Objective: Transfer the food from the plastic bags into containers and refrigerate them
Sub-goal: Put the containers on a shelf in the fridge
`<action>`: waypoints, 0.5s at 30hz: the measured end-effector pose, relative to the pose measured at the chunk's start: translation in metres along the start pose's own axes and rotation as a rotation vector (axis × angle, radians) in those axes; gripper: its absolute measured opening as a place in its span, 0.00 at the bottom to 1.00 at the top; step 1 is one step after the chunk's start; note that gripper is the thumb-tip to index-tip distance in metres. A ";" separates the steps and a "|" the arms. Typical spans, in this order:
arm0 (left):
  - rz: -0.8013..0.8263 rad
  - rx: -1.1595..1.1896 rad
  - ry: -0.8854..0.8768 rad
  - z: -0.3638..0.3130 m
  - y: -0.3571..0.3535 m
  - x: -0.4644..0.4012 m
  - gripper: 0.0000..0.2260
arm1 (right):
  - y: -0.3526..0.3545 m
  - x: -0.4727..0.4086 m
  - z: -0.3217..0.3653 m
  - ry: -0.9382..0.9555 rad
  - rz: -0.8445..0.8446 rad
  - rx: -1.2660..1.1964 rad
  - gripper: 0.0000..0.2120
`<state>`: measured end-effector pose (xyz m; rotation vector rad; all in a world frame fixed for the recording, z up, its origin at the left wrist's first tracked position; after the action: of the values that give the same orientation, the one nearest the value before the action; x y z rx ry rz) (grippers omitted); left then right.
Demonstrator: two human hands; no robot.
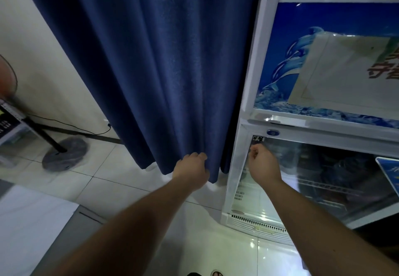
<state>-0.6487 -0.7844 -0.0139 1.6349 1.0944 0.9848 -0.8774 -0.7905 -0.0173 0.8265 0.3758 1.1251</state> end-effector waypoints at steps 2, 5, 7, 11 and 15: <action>-0.009 0.012 0.013 0.009 0.003 0.010 0.18 | -0.002 0.000 0.002 -0.024 0.010 0.013 0.06; -0.027 0.024 0.034 0.029 0.010 0.027 0.18 | -0.010 0.005 0.007 -0.071 0.055 0.065 0.08; -0.039 0.029 0.044 0.046 0.014 0.042 0.19 | -0.017 0.015 0.014 -0.082 0.066 0.111 0.13; -0.053 0.039 0.091 0.089 0.020 0.082 0.21 | -0.043 0.052 0.044 -0.058 0.094 0.210 0.22; -0.083 0.033 0.163 0.144 0.031 0.136 0.22 | -0.091 0.107 0.094 0.057 0.216 0.245 0.22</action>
<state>-0.4681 -0.6969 -0.0060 1.5435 1.2832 1.0644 -0.7139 -0.7476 -0.0093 1.0707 0.4871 1.3222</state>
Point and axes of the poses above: each hand's wrist, its own x-axis away from the middle knuckle, its own y-axis out of the back of the hand, z = x × y, the point moved 4 cm from there along -x, towards the middle knuckle, and after that the axes turned 10 degrees about -y, right-handed, at the moved point
